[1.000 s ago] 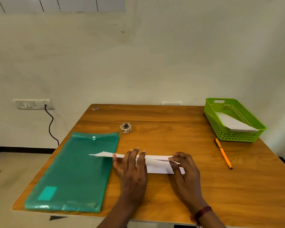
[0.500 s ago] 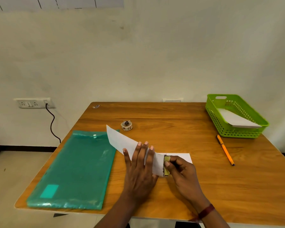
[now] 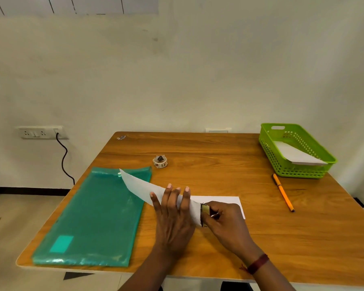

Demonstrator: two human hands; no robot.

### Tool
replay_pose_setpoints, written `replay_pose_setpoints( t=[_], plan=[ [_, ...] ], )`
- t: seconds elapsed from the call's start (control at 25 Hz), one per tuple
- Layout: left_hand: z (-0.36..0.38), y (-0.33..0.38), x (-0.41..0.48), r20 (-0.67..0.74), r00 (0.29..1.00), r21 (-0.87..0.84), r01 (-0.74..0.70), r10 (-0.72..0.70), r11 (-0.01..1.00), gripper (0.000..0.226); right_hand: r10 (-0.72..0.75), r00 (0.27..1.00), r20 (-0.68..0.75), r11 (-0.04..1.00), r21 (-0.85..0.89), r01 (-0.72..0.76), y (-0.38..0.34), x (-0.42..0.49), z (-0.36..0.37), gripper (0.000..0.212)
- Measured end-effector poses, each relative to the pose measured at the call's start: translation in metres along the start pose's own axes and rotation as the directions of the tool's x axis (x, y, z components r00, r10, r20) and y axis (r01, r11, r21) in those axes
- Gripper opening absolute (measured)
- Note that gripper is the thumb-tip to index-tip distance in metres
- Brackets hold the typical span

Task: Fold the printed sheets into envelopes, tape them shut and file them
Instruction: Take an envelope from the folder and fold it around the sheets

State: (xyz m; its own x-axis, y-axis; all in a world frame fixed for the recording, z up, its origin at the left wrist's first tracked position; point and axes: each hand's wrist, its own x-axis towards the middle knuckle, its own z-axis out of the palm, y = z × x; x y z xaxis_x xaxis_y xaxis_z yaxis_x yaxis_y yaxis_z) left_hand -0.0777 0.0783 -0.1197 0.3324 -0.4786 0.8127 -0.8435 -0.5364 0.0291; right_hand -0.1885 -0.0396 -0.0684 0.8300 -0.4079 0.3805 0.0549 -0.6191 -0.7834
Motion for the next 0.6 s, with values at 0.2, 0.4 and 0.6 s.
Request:
replay_pose_setpoints(
  t=[0.2, 0.4, 0.6],
  plan=[
    [-0.003, -0.003, 0.0, 0.045, 0.999, 0.074, 0.013, -0.017, 0.997, 0.098, -0.078, 0.98, -0.185, 0.987, -0.151, 0.05, 0.003, 0.002, -0.003, 0.021],
    [-0.008, -0.006, 0.004, 0.187, 0.982, 0.059, 0.03, -0.04, 0.998, 0.11, 0.034, 0.978, -0.207, 0.997, -0.057, -0.047, 0.013, 0.007, -0.018, 0.027],
    [-0.011, -0.008, 0.014, 0.284, 0.953, 0.013, -0.117, 0.109, 0.993, 0.117, 0.079, 0.973, -0.216, 0.993, -0.072, -0.097, 0.023, 0.012, -0.037, 0.033]
  ],
)
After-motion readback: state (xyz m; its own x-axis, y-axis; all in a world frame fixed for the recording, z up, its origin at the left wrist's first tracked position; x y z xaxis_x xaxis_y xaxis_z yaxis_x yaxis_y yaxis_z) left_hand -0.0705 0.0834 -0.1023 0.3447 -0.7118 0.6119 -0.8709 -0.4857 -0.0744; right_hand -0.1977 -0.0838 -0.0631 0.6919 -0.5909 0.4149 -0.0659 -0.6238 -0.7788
